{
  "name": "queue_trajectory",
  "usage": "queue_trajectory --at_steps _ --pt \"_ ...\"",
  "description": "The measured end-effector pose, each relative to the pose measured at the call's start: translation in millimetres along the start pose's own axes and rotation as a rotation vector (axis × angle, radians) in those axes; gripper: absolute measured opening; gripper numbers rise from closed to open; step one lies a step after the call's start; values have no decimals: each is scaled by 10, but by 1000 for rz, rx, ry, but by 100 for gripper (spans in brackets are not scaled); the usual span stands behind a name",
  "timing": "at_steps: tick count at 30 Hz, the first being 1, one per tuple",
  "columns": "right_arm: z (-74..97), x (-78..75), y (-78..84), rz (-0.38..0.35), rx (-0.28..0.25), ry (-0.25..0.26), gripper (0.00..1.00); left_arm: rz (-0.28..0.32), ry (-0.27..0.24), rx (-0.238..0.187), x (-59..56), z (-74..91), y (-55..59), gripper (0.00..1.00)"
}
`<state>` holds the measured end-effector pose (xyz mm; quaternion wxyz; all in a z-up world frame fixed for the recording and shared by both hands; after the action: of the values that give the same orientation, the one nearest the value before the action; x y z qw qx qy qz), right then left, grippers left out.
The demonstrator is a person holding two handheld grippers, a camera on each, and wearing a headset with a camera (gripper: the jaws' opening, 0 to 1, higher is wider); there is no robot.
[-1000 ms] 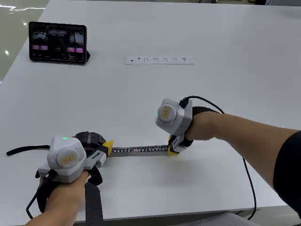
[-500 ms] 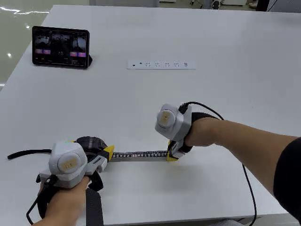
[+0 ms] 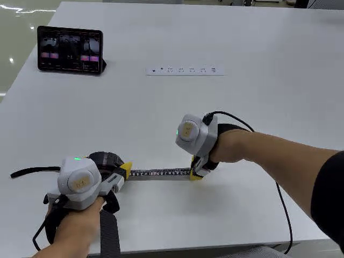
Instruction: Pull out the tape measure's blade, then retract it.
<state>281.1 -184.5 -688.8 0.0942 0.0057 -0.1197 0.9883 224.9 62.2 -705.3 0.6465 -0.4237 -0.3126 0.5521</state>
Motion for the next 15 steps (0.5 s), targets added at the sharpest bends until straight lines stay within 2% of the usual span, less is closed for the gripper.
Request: queue_trajectory --at_steps 15 --pt "-18 30 -71 -3 5 -5 9 -1 0 0 -8 5 5 65"
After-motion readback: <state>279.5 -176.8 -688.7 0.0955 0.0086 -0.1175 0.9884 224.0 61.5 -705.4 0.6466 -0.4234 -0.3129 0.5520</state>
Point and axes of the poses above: the centre of the closed fingertips' face, and the gripper's own axes: z roughly backward along the fingers, x roughly to its left, y roughly out of its underside, the point moved 10 cm from there along z, roughly backward along the fingers, and after that the axes turned 2 degrees about y, right-handed, at the moved point
